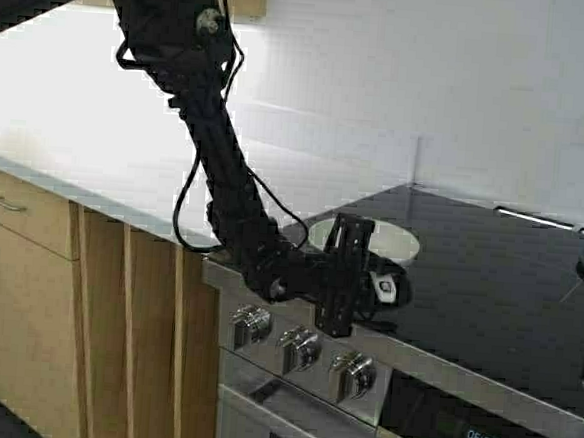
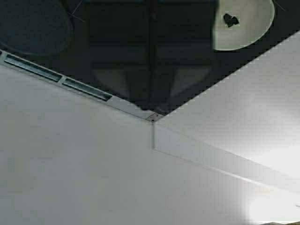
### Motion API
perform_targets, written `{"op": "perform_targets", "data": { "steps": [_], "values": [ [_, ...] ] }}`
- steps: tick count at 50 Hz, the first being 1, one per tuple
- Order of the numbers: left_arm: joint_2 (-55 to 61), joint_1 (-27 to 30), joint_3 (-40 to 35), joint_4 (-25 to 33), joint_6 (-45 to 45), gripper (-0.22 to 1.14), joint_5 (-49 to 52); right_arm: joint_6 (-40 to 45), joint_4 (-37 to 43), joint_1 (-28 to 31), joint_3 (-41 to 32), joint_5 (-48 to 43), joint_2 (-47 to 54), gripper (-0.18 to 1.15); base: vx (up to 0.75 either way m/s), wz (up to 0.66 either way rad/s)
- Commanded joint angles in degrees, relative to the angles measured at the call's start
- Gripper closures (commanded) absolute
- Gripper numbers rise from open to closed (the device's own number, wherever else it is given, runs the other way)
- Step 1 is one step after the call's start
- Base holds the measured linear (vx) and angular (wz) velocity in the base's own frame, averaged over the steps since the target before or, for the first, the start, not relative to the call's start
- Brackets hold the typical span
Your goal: Wash the pan
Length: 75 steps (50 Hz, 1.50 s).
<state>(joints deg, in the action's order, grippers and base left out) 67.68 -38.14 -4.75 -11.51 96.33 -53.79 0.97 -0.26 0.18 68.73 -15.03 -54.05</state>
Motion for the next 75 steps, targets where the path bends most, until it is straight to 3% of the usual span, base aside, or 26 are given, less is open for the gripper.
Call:
{"op": "perform_targets", "data": {
  "steps": [1, 4, 11, 22, 47, 75],
  "values": [
    [-0.8, -0.1, -0.6, 0.4, 0.9, 0.96, -1.6, 0.1, -0.1, 0.0, -0.8, -0.3, 0.4, 0.91, 0.00, 0.00],
    [-0.9, -0.1, -0.4, 0.5, 1.0, 1.03, -1.9, 0.1, 0.0, 0.0, -0.7, -0.3, 0.3, 0.91, 0.00, 0.00],
    [-1.3, -0.2, 0.0, 0.4, 1.0, 0.84, -2.6, 0.1, 0.0, 0.1, -0.8, -0.4, 0.4, 0.91, 0.00, 0.00],
    [-2.6, -0.1, 2.0, 0.4, 0.9, 0.89, -5.0, 0.2, 0.0, 0.0, -0.8, -0.3, 0.4, 0.91, 0.00, 0.00],
    [-13.7, -0.1, 19.7, 0.4, 0.2, 0.89, -15.6, 0.6, 0.0, 0.1, -0.6, -0.3, 0.4, 0.91, 0.00, 0.04],
    [-22.7, -0.1, 31.2, 0.4, -2.0, 0.89, -22.0, 0.5, 0.0, 0.0, -0.5, -0.3, 0.5, 0.91, 0.02, 0.33]
  ]
}}
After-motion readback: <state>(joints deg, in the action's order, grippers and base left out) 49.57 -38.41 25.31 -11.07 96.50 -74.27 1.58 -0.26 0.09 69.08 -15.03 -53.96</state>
